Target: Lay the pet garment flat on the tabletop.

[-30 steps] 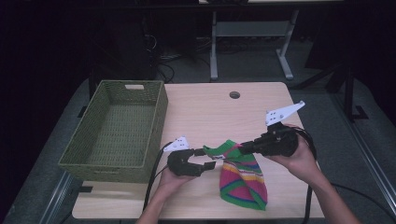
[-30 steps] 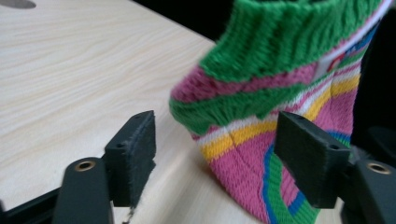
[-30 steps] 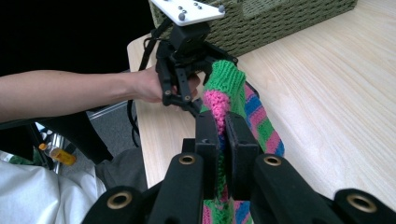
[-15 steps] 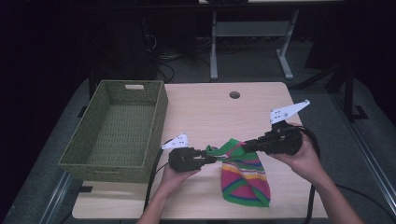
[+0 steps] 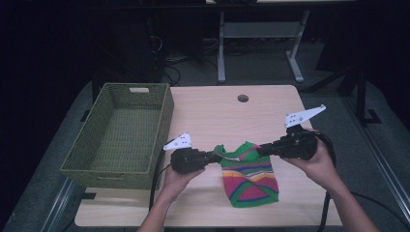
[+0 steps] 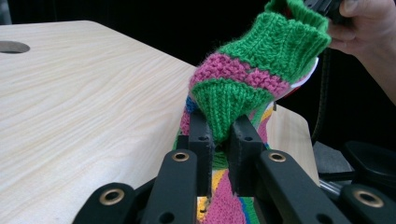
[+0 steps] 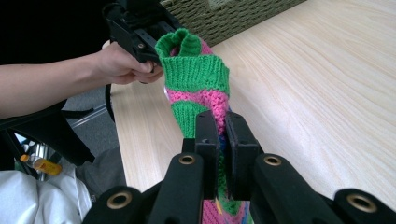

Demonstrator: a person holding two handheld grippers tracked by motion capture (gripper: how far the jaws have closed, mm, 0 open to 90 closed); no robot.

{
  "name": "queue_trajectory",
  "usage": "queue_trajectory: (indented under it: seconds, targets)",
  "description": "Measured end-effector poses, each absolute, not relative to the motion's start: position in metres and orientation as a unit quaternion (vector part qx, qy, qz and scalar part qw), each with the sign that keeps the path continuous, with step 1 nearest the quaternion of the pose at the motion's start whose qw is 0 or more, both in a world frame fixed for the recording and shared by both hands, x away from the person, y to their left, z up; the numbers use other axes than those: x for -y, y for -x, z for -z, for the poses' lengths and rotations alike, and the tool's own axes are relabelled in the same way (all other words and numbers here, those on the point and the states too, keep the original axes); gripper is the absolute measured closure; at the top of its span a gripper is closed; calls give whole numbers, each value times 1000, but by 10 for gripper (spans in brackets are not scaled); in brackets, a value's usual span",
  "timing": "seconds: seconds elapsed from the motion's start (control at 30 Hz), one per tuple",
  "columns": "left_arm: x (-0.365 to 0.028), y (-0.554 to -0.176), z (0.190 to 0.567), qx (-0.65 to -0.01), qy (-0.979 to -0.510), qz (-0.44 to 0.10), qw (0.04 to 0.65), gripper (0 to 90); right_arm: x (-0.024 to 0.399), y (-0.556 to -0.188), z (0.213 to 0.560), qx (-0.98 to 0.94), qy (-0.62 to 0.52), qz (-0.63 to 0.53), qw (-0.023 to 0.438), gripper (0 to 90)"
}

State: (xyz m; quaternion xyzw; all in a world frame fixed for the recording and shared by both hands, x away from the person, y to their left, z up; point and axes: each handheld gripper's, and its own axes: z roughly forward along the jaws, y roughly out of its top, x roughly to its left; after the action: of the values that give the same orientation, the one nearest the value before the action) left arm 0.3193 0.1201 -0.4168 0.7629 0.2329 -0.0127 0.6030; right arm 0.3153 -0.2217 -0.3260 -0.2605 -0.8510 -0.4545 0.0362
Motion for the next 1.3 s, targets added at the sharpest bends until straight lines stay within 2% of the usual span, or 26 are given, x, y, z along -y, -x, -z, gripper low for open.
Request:
queue_trajectory:
  seconds: [0.63, 1.3]
  targets:
    - [-116, -335, 400, -255, -770, -4, 586, 847, 222, -330, 342, 853, 290, 432, 29, 847]
    - [-106, -357, 405, -292, -763, -7, 576, 846, 228, -353, 354, 851, 325, 413, 25, 844]
